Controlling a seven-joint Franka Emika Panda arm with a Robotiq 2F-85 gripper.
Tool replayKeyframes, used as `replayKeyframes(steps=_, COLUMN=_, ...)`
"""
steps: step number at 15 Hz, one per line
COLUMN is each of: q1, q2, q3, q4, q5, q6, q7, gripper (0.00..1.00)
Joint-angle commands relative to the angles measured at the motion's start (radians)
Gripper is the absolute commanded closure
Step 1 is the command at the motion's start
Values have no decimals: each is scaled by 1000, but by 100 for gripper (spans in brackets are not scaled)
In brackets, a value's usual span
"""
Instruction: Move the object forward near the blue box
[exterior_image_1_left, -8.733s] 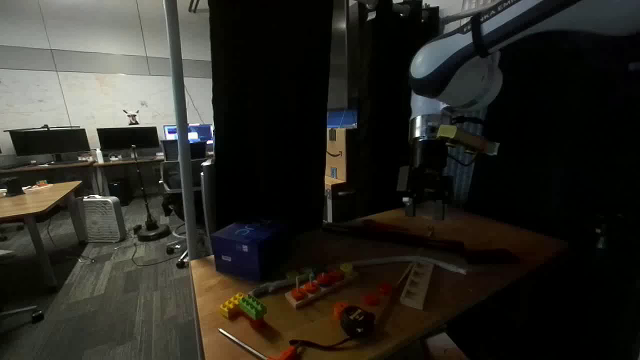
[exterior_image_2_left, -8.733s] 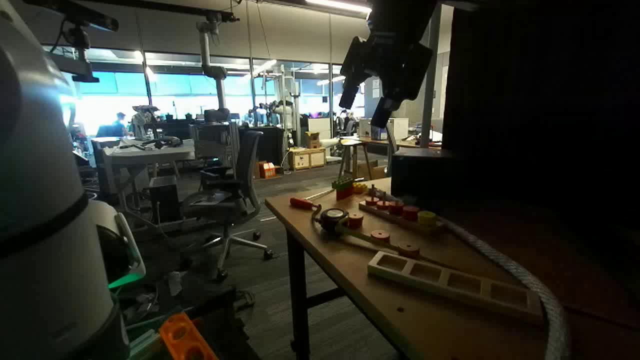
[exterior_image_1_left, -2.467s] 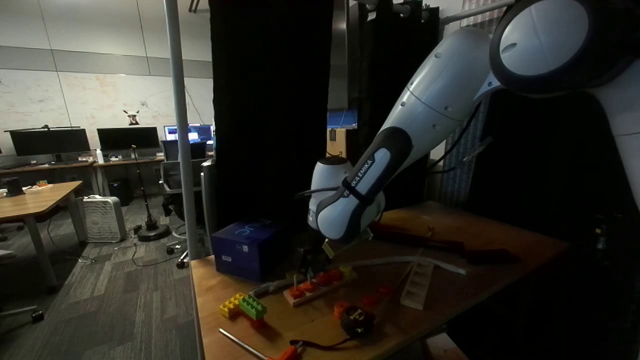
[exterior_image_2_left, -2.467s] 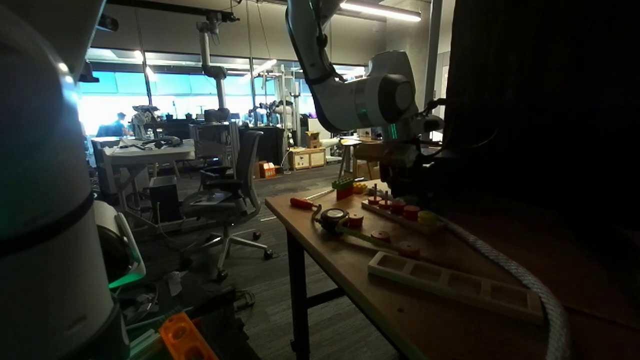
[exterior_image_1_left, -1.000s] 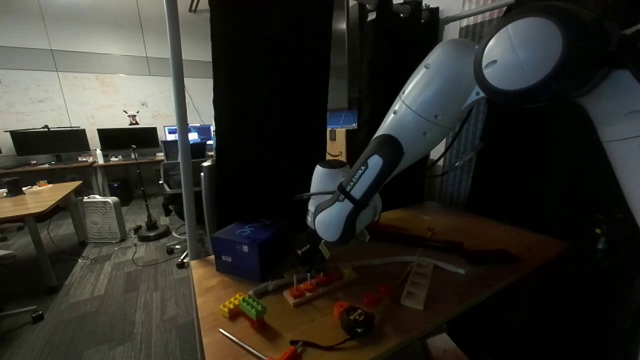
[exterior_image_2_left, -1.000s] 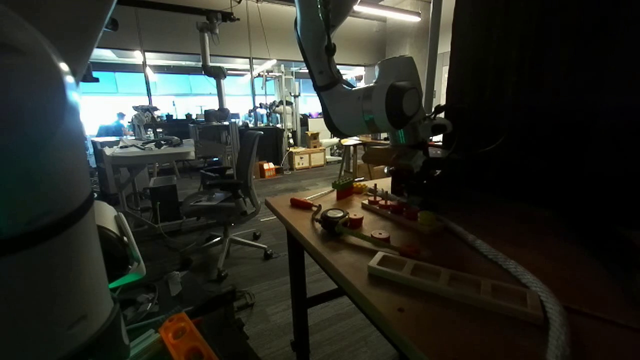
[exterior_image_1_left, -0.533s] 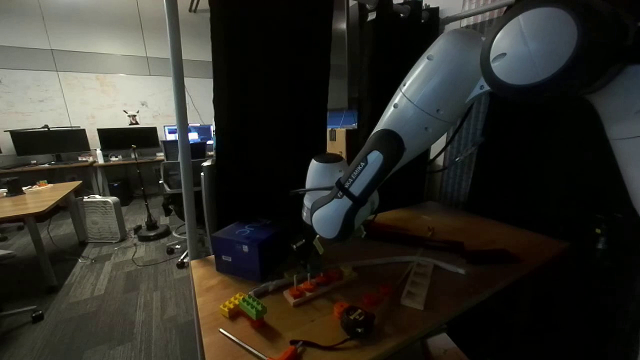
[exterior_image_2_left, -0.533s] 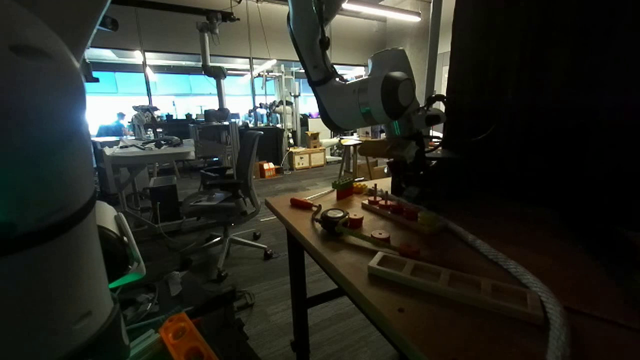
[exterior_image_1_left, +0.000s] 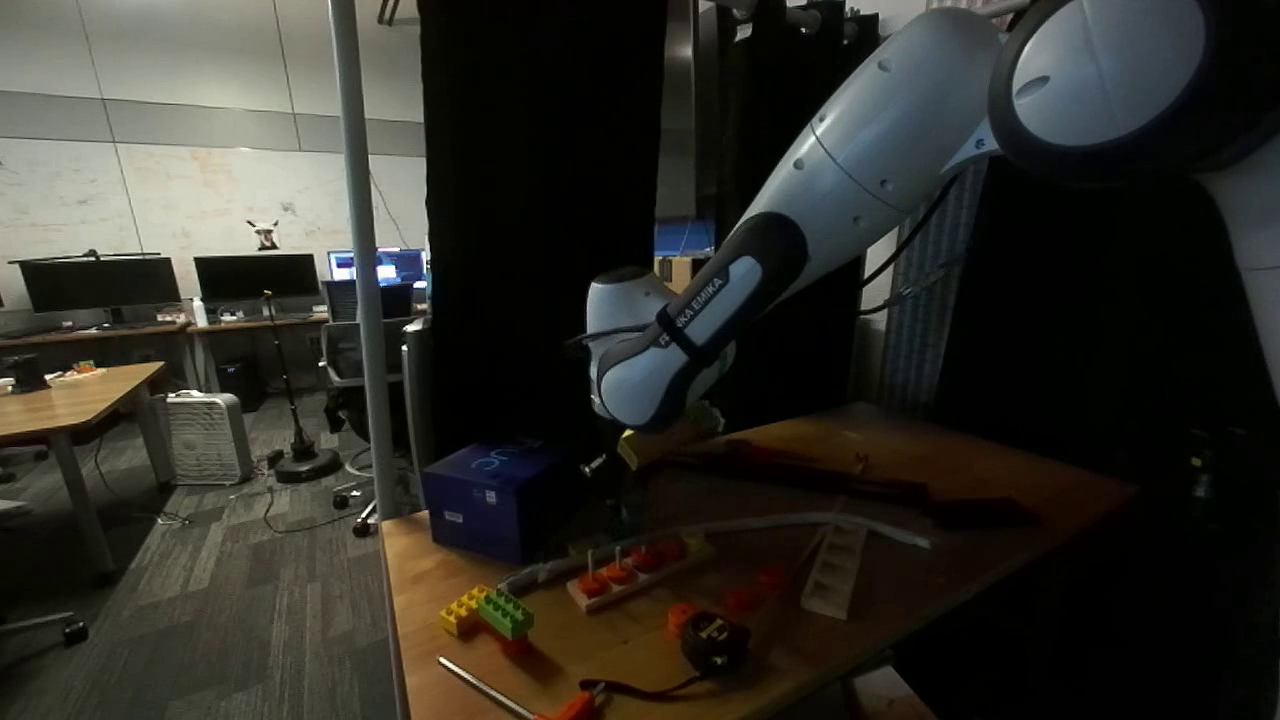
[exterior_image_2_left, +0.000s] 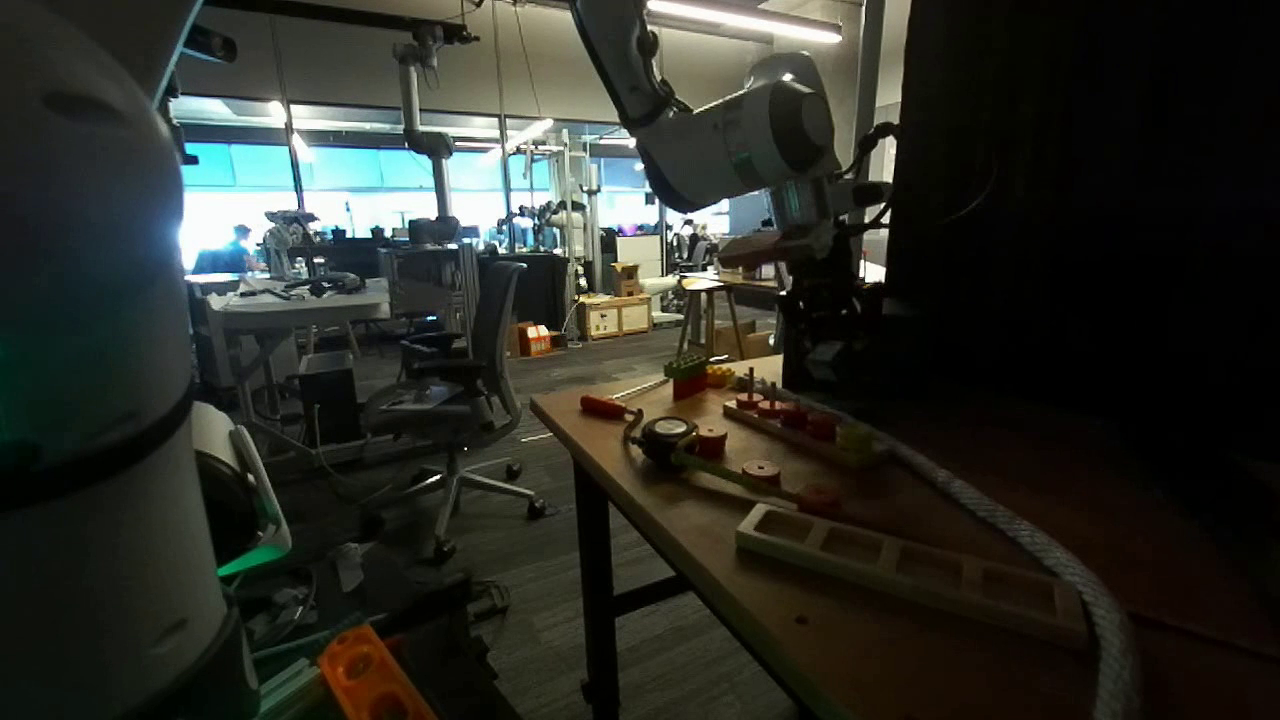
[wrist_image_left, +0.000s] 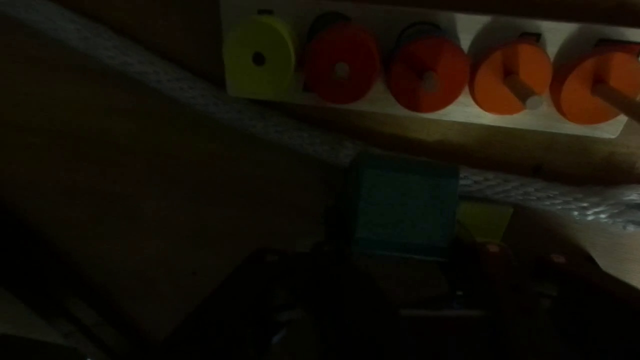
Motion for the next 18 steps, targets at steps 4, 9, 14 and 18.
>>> replayKeyframes(steps=4, q1=-96, q2=52, q3=72, q4=190, q5=46, q6=-175, q7=-111, gripper=75)
replayKeyframes(steps=9, q1=-199, q2=101, q3=121, q4=233, q5=187, q6=-152, q7=-255, gripper=75)
replayKeyframes(steps=14, q1=-259, q2=186, q3=138, q4=327, q5=275, q6=-226, q7=-321, gripper=75)
replayKeyframes(steps=18, q1=-241, q2=258, q3=134, q4=455, q5=267, q6=-369, q7=-273, gripper=75)
